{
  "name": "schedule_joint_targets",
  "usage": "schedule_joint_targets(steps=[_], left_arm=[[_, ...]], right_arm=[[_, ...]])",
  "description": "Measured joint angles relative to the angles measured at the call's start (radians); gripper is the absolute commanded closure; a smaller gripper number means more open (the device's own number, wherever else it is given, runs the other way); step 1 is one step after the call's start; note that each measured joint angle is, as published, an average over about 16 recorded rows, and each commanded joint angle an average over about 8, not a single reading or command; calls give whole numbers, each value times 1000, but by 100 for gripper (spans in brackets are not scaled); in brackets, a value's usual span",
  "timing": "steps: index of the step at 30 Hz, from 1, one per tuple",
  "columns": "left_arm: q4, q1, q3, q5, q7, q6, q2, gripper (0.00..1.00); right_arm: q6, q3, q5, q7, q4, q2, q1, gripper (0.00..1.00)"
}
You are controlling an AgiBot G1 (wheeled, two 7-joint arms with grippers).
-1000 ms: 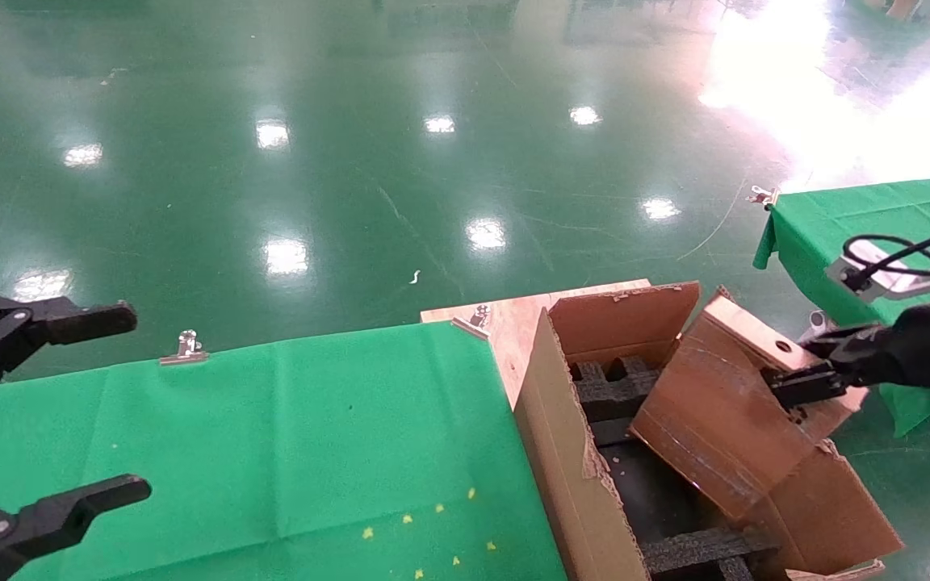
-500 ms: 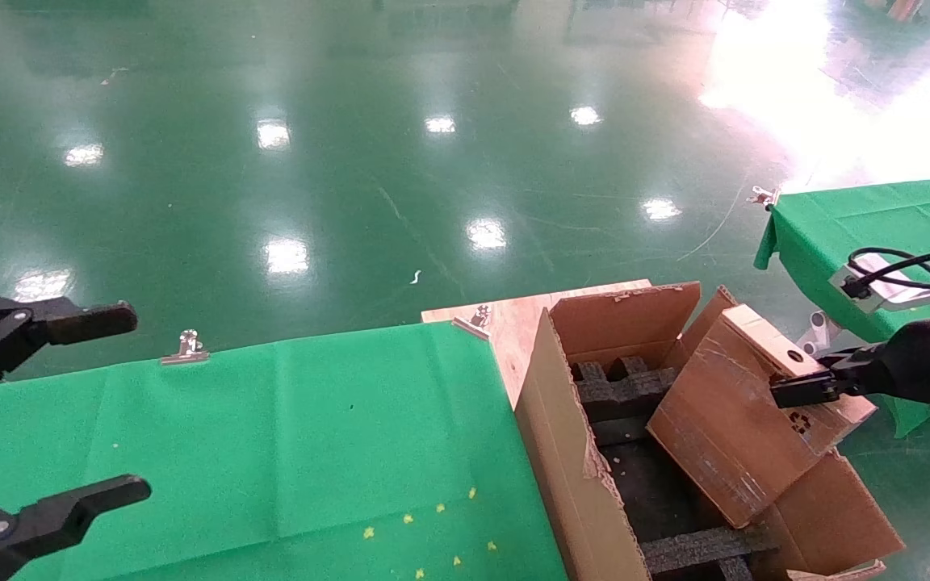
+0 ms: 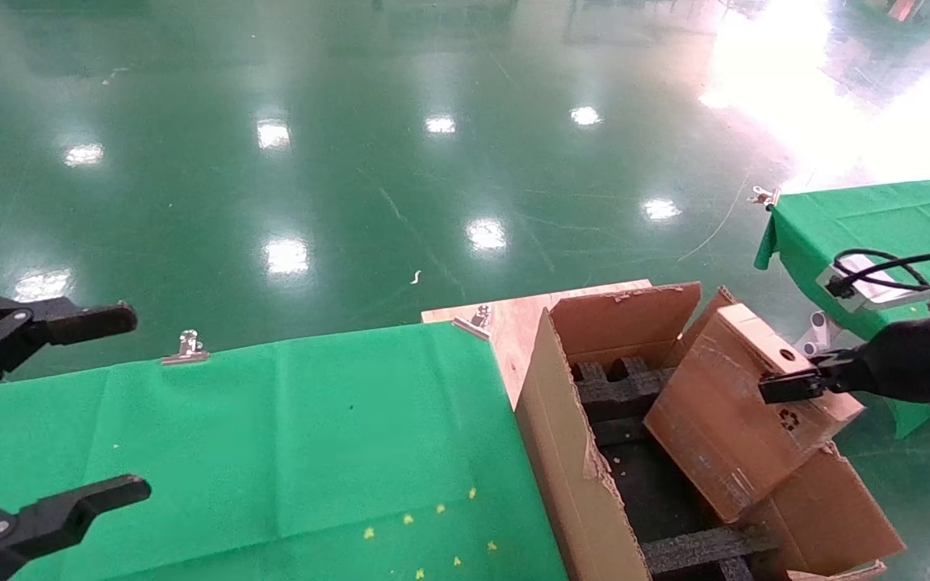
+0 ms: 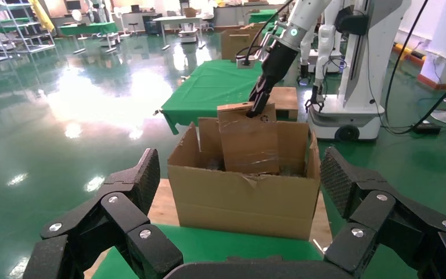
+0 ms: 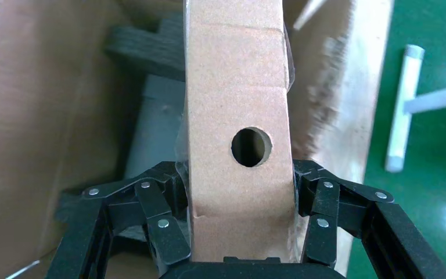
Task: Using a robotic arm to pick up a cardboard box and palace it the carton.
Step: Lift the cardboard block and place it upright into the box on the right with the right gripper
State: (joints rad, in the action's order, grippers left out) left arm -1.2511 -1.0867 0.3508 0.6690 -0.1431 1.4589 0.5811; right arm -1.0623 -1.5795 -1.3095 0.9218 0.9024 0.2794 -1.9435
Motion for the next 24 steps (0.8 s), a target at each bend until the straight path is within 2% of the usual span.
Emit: schedule_joint_targets(steps=[10, 18, 24], left_arm=[[0, 0, 0, 0, 0, 0, 0, 0], [0, 0, 0, 0, 0, 0, 0, 0], [0, 0, 0, 0, 0, 0, 0, 0]], right_arm=[[133, -40, -161, 267, 161, -39, 18, 100], [199, -75, -286, 480, 264, -46, 43, 100], [241, -100, -354, 591, 308, -35, 74, 100]])
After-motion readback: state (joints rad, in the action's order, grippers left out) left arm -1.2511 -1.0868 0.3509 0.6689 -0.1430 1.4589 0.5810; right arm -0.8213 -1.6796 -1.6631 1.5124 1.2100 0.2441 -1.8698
